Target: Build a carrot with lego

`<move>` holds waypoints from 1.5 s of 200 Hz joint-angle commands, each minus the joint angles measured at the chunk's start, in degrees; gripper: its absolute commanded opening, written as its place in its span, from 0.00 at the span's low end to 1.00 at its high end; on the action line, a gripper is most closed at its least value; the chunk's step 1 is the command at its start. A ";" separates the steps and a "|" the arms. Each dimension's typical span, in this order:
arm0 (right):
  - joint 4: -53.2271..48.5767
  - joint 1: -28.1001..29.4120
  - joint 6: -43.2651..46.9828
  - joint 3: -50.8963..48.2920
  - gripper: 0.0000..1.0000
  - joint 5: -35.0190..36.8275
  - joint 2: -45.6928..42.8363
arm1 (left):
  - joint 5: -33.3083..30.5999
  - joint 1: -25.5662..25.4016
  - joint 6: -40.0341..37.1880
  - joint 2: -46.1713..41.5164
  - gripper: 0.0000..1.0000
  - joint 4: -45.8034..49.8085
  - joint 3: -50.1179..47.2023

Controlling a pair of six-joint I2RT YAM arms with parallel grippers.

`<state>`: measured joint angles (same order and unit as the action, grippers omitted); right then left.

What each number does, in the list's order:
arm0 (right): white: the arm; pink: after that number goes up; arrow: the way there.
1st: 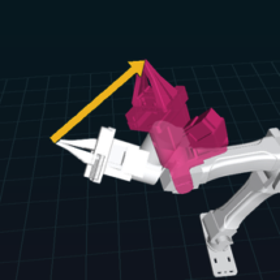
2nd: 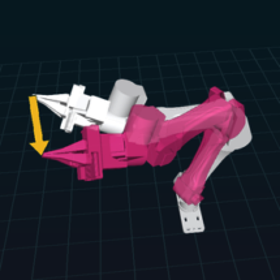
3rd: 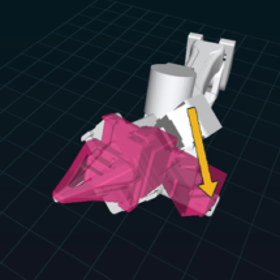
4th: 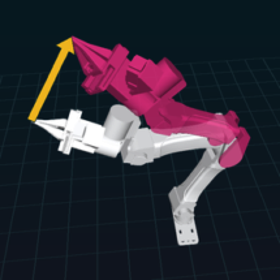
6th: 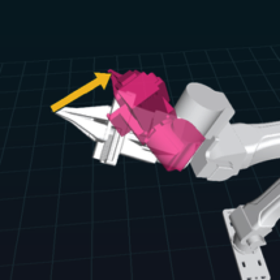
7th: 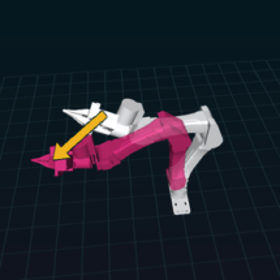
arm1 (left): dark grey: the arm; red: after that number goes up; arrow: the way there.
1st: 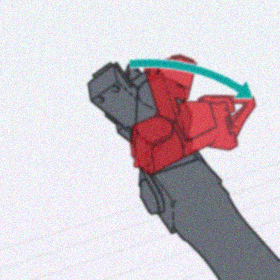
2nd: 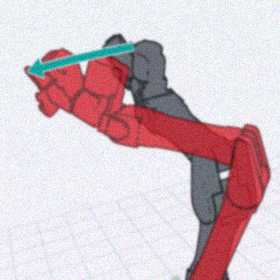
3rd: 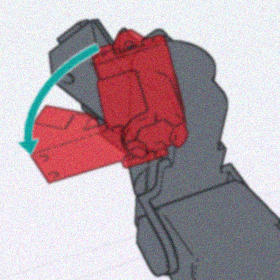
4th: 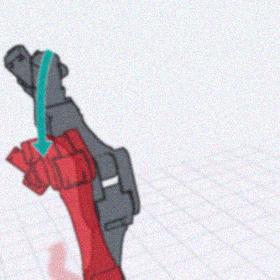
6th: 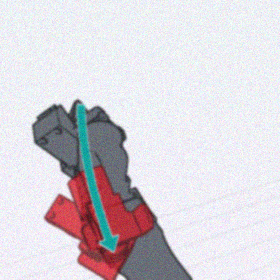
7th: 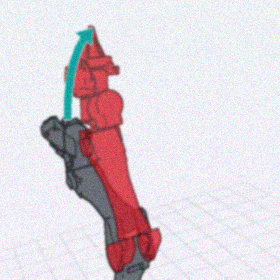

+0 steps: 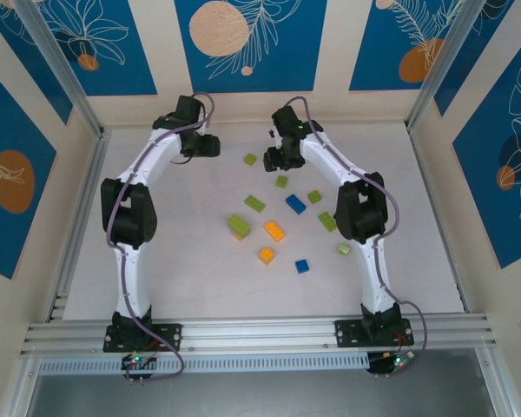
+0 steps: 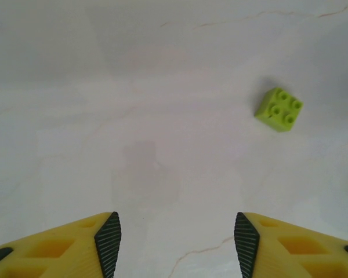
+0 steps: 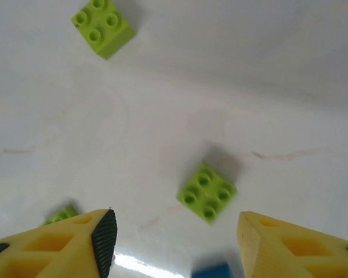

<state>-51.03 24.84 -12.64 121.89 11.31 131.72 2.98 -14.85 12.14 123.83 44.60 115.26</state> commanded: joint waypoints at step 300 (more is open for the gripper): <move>6.59 0.74 27.04 34.87 0.76 -12.82 30.54 | 3.79 1.47 -1.10 -4.34 0.59 -0.67 -3.31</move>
<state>-45.36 25.47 13.23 154.17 1.06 160.72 5.98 -14.09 11.84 119.72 42.70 110.19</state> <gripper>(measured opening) 0.774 0.594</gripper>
